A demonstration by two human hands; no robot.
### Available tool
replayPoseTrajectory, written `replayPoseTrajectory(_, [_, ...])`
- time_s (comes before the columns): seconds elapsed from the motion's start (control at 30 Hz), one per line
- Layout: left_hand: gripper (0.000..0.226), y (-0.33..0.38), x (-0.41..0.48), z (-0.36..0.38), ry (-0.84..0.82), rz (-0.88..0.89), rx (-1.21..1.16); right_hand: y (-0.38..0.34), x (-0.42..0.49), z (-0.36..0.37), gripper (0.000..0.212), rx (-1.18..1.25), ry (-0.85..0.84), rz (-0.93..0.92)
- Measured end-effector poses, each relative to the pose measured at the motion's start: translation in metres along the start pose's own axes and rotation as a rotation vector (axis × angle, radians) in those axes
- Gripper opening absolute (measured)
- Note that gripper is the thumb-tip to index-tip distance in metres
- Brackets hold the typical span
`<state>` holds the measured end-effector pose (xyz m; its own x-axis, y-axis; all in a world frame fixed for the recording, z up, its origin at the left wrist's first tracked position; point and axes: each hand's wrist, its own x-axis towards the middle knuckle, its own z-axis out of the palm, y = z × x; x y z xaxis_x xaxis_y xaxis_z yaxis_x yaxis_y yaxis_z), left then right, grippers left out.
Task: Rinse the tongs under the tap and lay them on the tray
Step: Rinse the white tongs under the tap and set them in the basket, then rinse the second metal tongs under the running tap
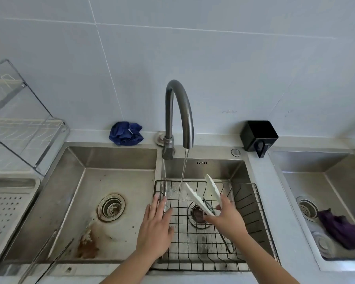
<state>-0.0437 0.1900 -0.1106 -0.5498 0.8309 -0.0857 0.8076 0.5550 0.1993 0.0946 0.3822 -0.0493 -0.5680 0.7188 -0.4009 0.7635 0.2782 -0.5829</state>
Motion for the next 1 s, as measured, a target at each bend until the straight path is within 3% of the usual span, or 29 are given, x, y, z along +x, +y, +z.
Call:
replayPoseTrajectory(0.17, [0.062, 0.002, -0.001, 0.0, 0.003, 0.003, 0.048, 0.029, -0.021, 0.02, 0.085, -0.12, 0.146, 0.056])
replayPoseTrajectory(0.5, [0.061, 0.0, -0.001, 0.002, 0.002, 0.006, 0.052, 0.062, -0.028, 0.015, 0.095, -0.259, 0.188, 0.278])
replayPoseTrajectory(0.57, [0.06, 0.0, 0.0, 0.002, 0.0, 0.009, 0.055, 0.06, -0.033, 0.017, 0.092, -0.317, 0.209, 0.232])
replayPoseTrajectory(0.8, [0.056, -0.006, -0.007, 0.0, -0.025, 0.031, 0.065, 0.035, -0.046, 0.055, 0.045, -0.348, 0.25, -0.195])
replayPoseTrajectory(1.0, [0.056, -0.007, -0.019, 0.0, -0.009, 0.032, 0.075, 0.007, -0.041, 0.085, 0.047, -0.373, 0.093, -0.256])
